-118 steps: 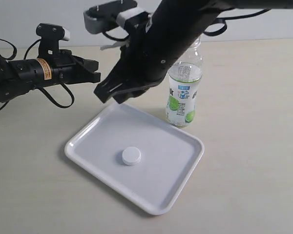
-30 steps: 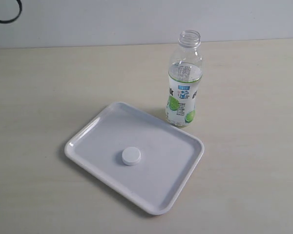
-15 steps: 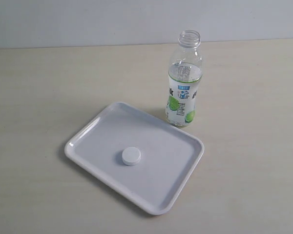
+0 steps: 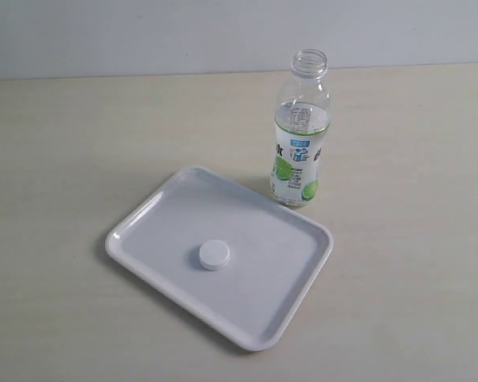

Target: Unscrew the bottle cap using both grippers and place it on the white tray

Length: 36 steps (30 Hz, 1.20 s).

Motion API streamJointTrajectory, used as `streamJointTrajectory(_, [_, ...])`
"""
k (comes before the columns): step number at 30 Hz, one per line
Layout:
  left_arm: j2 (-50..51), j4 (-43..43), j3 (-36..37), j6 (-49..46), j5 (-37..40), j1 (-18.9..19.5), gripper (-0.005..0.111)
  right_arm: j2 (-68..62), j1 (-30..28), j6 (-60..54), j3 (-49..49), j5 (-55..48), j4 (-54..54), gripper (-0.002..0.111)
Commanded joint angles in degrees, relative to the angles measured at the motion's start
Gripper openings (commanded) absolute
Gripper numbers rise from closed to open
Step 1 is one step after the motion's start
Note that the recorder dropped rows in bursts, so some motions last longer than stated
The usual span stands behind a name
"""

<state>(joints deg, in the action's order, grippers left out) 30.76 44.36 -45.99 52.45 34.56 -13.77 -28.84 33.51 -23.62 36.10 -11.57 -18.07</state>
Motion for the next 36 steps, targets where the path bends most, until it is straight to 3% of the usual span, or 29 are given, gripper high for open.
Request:
streamJointTrajectory(1, [-6.01, -1.32, 3.56, 0.49, 0.55, 0.02, 0.0, 0.21, 0.12, -0.1, -0.3, 0.54, 0.01, 0.0])
streamJointTrajectory(6, [-8.78, -1.89, 6.34, 0.49, -1.88, 0.02, 0.0, 0.21, 0.12, -0.2, -0.3, 0.54, 0.01, 0.0])
streamJointTrajectory(17, [-8.89, -1.89, 11.29, 0.26, -22.81, 0.02, 0.0, 0.21, 0.12, -0.1, -0.3, 0.54, 0.01, 0.0])
streamJointTrajectory(20, [-10.61, -3.59, 13.87, -0.49, -24.71, 0.02, 0.0, 0.21, 0.12, -0.21, -0.3, 0.54, 0.01, 0.0])
streamJointTrajectory(23, [-12.29, -12.9, 16.14, -10.75, -24.42, 0.02, 0.0, 0.21, 0.12, -0.21, -0.3, 0.54, 0.01, 0.0])
streamJointTrajectory(29, [-18.44, -41.31, 20.84, -41.02, -24.37, 0.02, 0.0, 0.21, 0.12, -0.1, -0.3, 0.54, 0.01, 0.0])
streamJointTrajectory(36, [-25.35, -42.43, 29.03, -46.58, -24.37, 0.02, 0.0, 0.21, 0.12, -0.1, -0.3, 0.54, 0.01, 0.0])
